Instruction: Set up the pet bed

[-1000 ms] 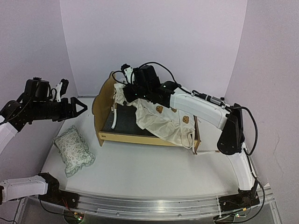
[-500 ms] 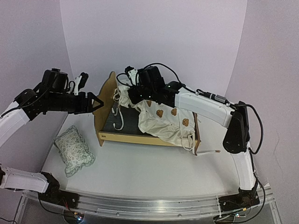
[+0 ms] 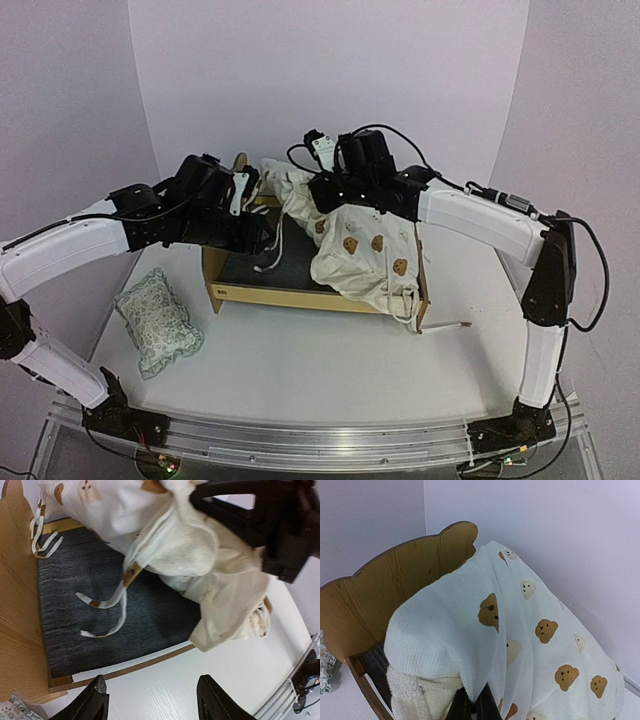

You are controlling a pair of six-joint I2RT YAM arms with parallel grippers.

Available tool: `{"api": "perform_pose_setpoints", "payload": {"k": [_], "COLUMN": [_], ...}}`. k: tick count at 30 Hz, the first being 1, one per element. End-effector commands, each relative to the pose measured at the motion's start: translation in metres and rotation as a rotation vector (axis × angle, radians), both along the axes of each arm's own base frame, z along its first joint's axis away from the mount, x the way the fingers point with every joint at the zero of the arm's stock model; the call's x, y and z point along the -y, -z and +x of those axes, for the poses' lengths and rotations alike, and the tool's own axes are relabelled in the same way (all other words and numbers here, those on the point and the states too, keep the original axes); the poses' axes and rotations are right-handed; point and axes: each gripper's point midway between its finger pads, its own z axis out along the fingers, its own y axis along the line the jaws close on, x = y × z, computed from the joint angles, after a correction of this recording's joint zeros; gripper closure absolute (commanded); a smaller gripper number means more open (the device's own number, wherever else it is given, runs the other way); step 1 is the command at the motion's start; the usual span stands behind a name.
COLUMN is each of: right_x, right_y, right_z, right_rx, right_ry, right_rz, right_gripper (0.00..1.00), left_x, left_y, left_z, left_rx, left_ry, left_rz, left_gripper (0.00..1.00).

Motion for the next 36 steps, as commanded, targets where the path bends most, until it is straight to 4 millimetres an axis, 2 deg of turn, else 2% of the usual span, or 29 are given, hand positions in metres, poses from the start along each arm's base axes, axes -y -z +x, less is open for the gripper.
{"api": "perform_pose_setpoints", "payload": {"k": [1, 8, 17, 22, 31, 36], "right_x": [0.02, 0.033, 0.033, 0.032, 0.031, 0.03], "right_y": [-0.019, -0.008, -0.006, -0.005, -0.004, -0.005], "right_z": [0.002, 0.01, 0.012, 0.012, 0.012, 0.012], "right_rx": [0.03, -0.014, -0.031, -0.035, -0.038, -0.038], "right_ry": [0.012, 0.021, 0.014, 0.009, 0.006, 0.001], "right_rz": [0.03, 0.051, 0.066, 0.069, 0.069, 0.071], "right_gripper": [1.0, 1.0, 1.0, 1.0, 1.0, 1.0], "left_x": [0.001, 0.018, 0.032, 0.033, 0.048, 0.053], "left_y": [-0.014, 0.028, 0.072, 0.08, 0.102, 0.107], "left_z": [0.031, 0.057, 0.08, 0.092, 0.107, 0.114], "left_rx": [0.104, 0.09, 0.03, 0.032, 0.009, 0.018], "left_ry": [-0.09, -0.091, -0.041, -0.038, -0.001, 0.0], "left_rz": [0.047, 0.178, 0.243, 0.241, 0.24, 0.234], "left_gripper": [0.4, 0.47, 0.47, 0.47, 0.45, 0.44]}}
